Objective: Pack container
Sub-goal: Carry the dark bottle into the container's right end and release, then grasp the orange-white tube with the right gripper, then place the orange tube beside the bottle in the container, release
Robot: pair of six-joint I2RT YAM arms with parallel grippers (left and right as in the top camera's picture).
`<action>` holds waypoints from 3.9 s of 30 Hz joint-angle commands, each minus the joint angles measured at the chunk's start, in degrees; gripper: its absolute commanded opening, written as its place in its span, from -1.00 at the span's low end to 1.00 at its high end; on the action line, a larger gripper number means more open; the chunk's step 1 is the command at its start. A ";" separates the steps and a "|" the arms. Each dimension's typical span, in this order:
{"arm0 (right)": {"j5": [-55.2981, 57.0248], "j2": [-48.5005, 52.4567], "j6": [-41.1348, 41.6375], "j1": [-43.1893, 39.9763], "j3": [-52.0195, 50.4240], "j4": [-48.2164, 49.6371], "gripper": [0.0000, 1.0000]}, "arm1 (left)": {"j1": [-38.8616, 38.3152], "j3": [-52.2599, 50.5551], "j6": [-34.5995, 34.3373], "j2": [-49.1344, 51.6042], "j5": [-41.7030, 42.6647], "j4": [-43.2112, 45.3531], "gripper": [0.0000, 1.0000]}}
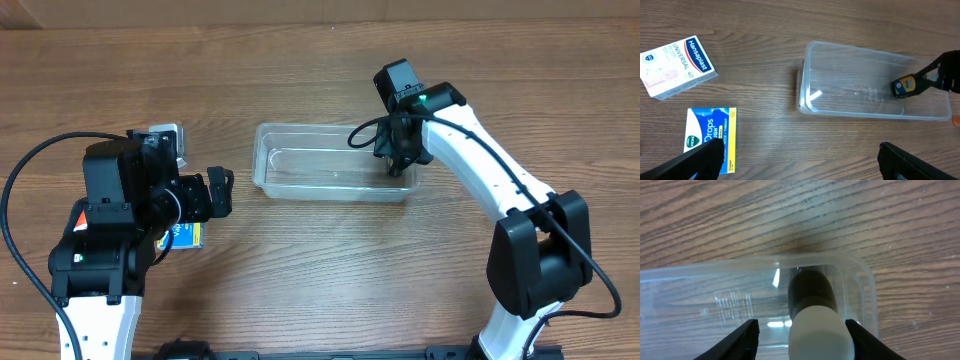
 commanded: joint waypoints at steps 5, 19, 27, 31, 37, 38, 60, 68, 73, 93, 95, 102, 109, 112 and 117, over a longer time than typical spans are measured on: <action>5.75 -11.28 -1.22 -2.12 14.73 -9.27 0.53 | -0.31 1.29 1.27 0.09 0.07 0.31 1.00; -5.14 -20.90 -7.43 -34.60 2.34 -23.19 0.86 | -0.31 1.29 1.27 0.09 0.07 0.28 1.00; -6.34 -20.65 -9.40 -34.60 -15.10 -9.92 0.86 | -0.31 1.29 1.27 0.09 0.07 0.31 1.00; -6.43 -20.63 -9.68 -34.60 -16.94 -6.51 0.69 | -0.31 1.29 1.27 0.09 0.07 0.31 1.00; -7.34 -20.61 -10.69 -34.60 -16.94 -6.71 0.21 | -0.31 1.29 1.27 0.09 0.07 0.28 1.00; -8.31 -20.61 -10.93 -34.60 -16.94 -6.82 0.15 | -0.31 1.29 1.27 0.09 0.07 0.28 1.00; -8.52 -17.07 -12.35 -34.16 -16.96 -3.58 0.01 | -0.31 1.29 1.27 0.09 0.07 0.28 1.00; -8.52 -17.07 -12.33 -34.16 -16.96 -3.63 -0.26 | -0.31 1.29 1.27 0.09 0.07 0.28 1.00; -8.52 -17.07 -12.33 -34.16 -16.96 -3.72 -0.40 | -0.31 1.29 1.27 0.09 0.07 0.26 1.00; -3.08 -21.42 -11.87 -8.09 10.60 -14.01 -0.84 | -0.31 1.29 1.27 0.09 0.04 0.28 1.00; -2.82 -21.35 -10.16 -5.44 9.14 -12.28 -0.88 | -0.31 1.29 1.27 0.09 0.04 0.28 1.00; -2.67 -21.35 -8.59 -2.10 -0.79 -8.81 -0.89 | -0.31 1.29 1.27 0.09 -0.61 0.28 1.00; -2.67 -21.35 -7.15 -1.20 -8.37 -4.15 -0.89 | -0.31 1.29 1.27 0.09 -0.83 0.28 1.00; -2.67 -21.31 -7.17 -1.20 -11.56 -1.25 -0.89 | -0.31 1.29 1.27 0.09 -0.81 0.28 1.00; -2.67 -21.31 -7.69 -1.20 -17.42 4.61 -0.87 | -0.31 1.29 1.25 0.09 -0.81 0.26 1.00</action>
